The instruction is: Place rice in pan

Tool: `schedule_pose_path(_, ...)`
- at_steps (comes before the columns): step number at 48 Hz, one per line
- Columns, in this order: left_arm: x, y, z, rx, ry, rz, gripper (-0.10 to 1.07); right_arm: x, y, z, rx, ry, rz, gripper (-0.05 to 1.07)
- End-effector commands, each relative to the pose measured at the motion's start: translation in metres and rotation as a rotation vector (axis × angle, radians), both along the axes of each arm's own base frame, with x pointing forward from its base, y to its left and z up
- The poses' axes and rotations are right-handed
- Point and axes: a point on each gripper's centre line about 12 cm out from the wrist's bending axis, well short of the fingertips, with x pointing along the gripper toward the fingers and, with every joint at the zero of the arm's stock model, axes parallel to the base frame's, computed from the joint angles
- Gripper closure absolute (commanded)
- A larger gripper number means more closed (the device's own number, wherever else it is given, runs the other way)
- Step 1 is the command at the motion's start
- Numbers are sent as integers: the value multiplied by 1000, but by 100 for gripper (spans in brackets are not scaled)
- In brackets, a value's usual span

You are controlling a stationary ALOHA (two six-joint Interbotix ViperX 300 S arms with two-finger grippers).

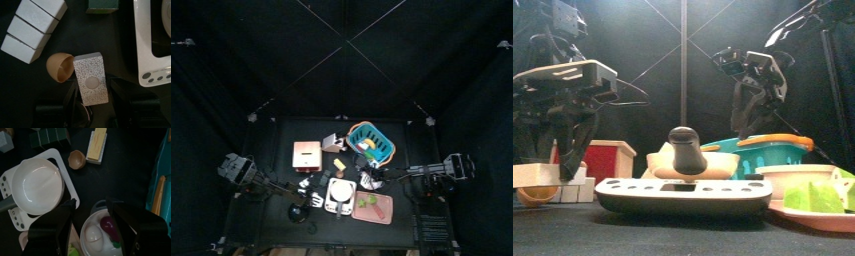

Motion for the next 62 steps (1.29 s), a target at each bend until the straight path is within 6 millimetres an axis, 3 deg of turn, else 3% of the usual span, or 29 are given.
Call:
schedule_pose_path(1,11,-2,22,2,-70,-54,29,-2,1,13,1,-44,4,16)
schedule_pose_path(12,40,-5,61,57,-163,-288,29,-11,2,13,12,-48,-1,16)
schedule_pose_path(16,52,3,76,70,-178,-345,29,-17,2,14,20,-52,-5,16)
schedule_pose_path(29,88,31,93,56,-175,-443,29,-32,4,15,49,-65,-21,16)
schedule_pose_path(47,132,59,73,68,-119,-570,29,-39,9,6,67,-42,-17,16)
schedule_pose_path(62,143,66,56,66,-93,-578,29,-45,10,2,70,-33,-17,16)
